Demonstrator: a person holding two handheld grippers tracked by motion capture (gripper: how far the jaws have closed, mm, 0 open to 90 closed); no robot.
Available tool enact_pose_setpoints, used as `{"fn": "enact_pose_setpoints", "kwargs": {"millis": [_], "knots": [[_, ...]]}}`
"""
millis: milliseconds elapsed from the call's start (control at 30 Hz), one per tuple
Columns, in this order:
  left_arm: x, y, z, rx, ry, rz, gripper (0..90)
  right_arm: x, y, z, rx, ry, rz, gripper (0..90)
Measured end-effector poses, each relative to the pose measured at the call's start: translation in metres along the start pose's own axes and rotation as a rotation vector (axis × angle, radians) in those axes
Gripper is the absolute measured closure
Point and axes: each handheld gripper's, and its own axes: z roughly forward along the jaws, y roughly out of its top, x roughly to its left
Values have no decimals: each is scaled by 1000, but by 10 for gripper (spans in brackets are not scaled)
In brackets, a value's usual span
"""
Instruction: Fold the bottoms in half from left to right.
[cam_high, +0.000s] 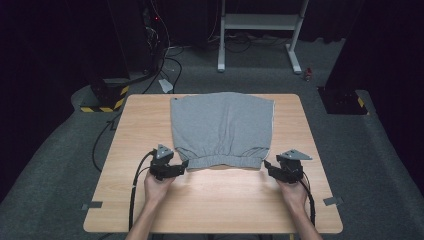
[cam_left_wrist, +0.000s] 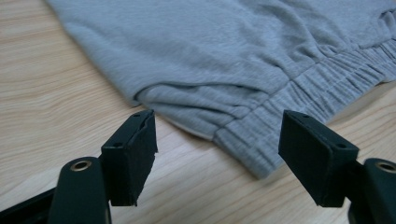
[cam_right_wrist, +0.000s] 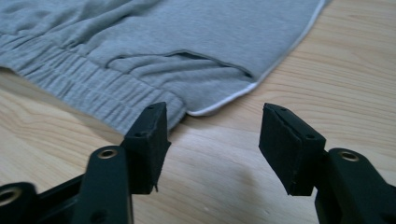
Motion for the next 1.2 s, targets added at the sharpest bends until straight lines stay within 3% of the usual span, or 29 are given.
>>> {"fn": "enact_pose_setpoints", "kwargs": {"millis": [167, 300, 567, 700, 767, 900, 967, 1033, 1133, 1200], "knots": [[-9, 9, 9, 20, -7, 13, 271, 9, 8, 10, 31, 2, -23, 420], [-14, 16, 19, 17, -6, 0, 281, 14, 13, 18, 43, 14, -9, 421], [-15, 16, 33, 37, 18, -33, 304, 23, 23, 28, 39, 0, 9, 432], [-14, 16, 39, 42, 15, -34, 314, 26, 27, 34, 49, 0, 8, 437], [-16, 19, 45, 77, 14, -19, 300, 27, 30, 39, 50, -5, 20, 437], [-18, 25, 48, 57, 20, -11, 319, 30, 33, 44, 47, -5, 23, 447], [-17, 25, 53, 54, 21, -39, 328, 33, 35, 50, 50, -12, 22, 450], [-16, 23, 55, 68, 19, -42, 320, 33, 36, 54, 64, -13, 29, 447], [-17, 22, 56, 71, 24, -33, 318, 33, 34, 59, 80, -9, 26, 433], [-18, 21, 56, 77, 33, -3, 316, 32, 32, 62, 93, -1, 29, 419]]}}
